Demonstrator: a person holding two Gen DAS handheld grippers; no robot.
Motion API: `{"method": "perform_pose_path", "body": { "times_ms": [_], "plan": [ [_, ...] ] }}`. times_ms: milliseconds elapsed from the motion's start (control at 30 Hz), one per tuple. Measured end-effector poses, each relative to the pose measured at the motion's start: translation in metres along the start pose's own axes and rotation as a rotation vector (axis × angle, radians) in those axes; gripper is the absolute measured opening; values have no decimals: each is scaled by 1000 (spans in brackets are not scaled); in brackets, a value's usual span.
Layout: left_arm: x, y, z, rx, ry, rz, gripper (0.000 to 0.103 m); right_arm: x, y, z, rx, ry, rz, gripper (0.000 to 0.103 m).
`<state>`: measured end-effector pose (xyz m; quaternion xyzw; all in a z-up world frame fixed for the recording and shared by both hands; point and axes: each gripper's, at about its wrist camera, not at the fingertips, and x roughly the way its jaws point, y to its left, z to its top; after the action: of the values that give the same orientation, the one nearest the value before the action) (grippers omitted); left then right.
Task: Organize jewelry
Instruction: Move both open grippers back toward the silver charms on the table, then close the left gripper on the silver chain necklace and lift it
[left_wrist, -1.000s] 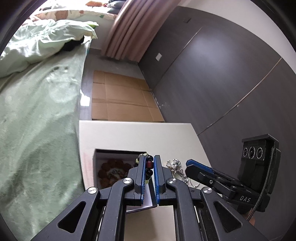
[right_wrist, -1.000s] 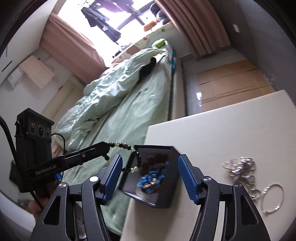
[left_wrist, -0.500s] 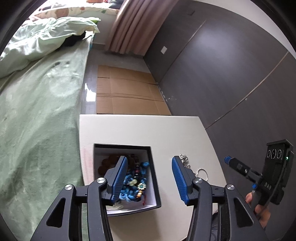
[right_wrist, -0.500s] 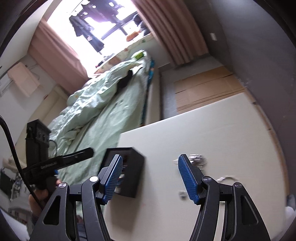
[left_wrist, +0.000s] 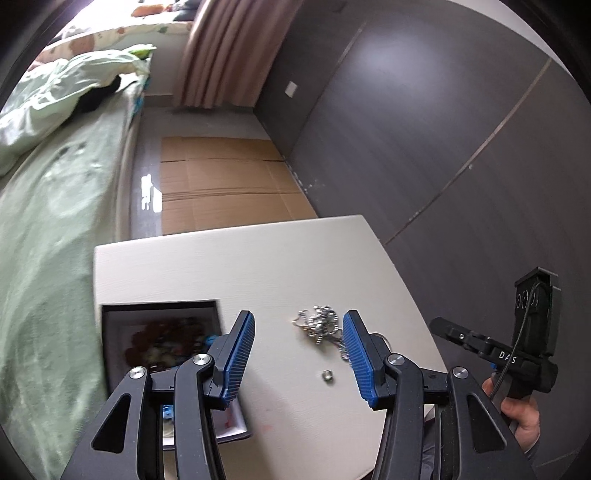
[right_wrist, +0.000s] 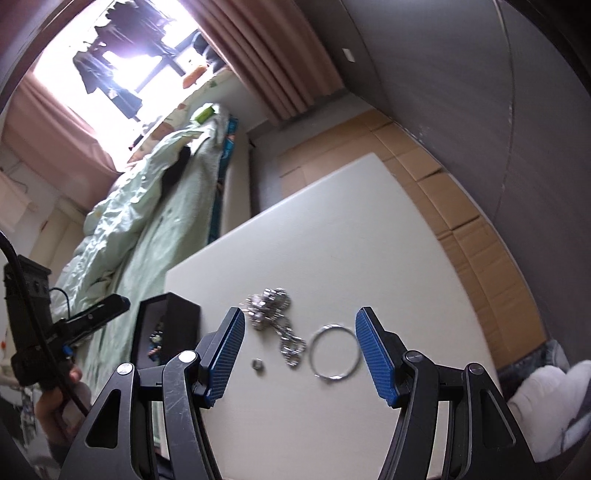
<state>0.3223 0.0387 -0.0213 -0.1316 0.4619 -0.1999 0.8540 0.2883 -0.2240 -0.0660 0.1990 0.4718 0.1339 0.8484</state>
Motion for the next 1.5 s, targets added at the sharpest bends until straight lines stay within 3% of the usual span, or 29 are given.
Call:
{"method": "perform_pose_path", "body": {
  "times_ms": [333, 467, 600, 1133, 1267, 1333, 1367, 1500],
  "plan": [
    [49, -49, -3, 117, 66, -5, 51, -1, -23, -13, 73, 18, -15, 63],
    [71, -59, -3, 149, 98, 3, 45, -2, -31, -15, 90, 14, -28, 63],
    [95, -60, -4, 164, 141, 23, 40, 4, -44, -14, 130, 26, -36, 63],
    [149, -54, -6, 190, 230, 87, 39, 18, -64, -10, 201, 57, 7, 63],
    [150, -63, -11, 256, 230, 136, 38, 20, -63, -11, 195, 64, 8, 63],
    [150, -68, -15, 291, 228, 182, 31, 21, -61, -11, 187, 68, 6, 63],
    [149, -68, -15, 298, 225, 204, 22, 21, -60, -11, 183, 70, 4, 63],
    [145, -63, -15, 283, 236, 193, 20, 23, -57, -12, 167, 73, -15, 63]
  ]
}}
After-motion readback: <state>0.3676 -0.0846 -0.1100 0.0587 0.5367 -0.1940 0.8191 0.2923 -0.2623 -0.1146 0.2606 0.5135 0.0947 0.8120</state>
